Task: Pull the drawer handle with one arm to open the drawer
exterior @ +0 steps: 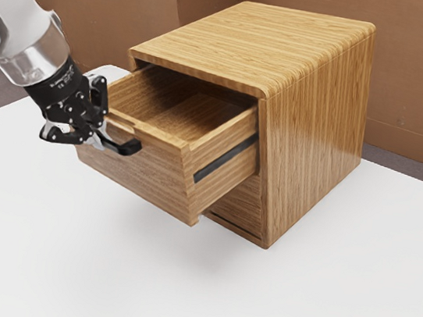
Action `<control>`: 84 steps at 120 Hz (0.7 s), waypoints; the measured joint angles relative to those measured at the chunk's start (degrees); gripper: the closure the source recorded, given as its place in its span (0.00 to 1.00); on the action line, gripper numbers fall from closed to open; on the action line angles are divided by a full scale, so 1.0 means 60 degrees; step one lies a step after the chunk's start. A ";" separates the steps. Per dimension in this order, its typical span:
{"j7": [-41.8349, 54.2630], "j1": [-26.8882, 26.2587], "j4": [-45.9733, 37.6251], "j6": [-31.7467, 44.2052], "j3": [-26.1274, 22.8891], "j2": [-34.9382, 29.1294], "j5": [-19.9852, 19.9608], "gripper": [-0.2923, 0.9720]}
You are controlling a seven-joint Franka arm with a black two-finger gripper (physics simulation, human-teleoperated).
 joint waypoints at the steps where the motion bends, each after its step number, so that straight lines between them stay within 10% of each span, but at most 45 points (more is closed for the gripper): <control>1: -0.0005 0.0004 -0.0037 -0.0005 -0.0003 -0.0039 0.0004 0.85; 84: -0.0257 0.0674 -0.2294 -0.0492 -0.0349 -0.2857 0.0432 0.83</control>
